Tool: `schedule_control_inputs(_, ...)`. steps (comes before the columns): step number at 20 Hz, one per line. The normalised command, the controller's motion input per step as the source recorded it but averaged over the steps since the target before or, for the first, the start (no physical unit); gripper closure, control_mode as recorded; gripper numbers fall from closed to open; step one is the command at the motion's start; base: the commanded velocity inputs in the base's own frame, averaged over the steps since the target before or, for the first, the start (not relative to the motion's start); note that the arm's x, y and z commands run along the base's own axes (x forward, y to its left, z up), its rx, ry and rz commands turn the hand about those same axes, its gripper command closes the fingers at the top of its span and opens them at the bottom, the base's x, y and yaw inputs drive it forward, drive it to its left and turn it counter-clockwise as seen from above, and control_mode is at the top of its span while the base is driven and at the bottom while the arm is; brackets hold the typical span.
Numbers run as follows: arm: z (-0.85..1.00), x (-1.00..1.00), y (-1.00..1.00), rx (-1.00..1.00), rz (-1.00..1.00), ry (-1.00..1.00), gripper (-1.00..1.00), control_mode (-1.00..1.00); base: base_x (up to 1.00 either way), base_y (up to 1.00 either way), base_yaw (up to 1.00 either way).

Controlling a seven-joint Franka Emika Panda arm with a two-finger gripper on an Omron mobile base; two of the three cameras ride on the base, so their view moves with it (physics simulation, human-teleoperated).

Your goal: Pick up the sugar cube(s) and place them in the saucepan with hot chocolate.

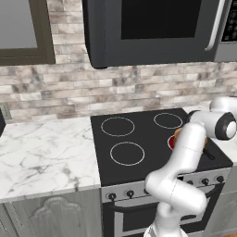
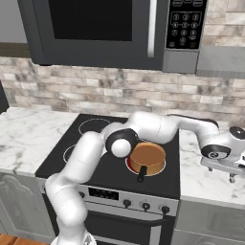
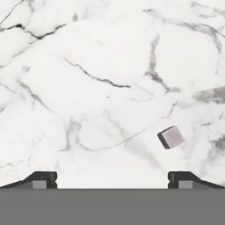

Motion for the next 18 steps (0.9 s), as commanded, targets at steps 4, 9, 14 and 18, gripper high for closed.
schedule_control_inputs(4,-0.01,0.00,-0.47,0.00,0.00,0.09,-1.00,-1.00,0.00,0.00,0.00)
schedule_control_inputs(9,-0.09,0.00,-0.39,0.00,0.00,0.06,-1.00,-1.00,0.00,0.00,0.00)
schedule_control_inputs(14,0.00,0.23,-0.30,0.00,0.00,0.05,-1.00,-1.00,0.00,0.00,0.00)
schedule_control_inputs(18,0.00,0.02,-0.01,0.00,0.00,0.00,-1.00,-1.00,0.00,0.00,0.00)
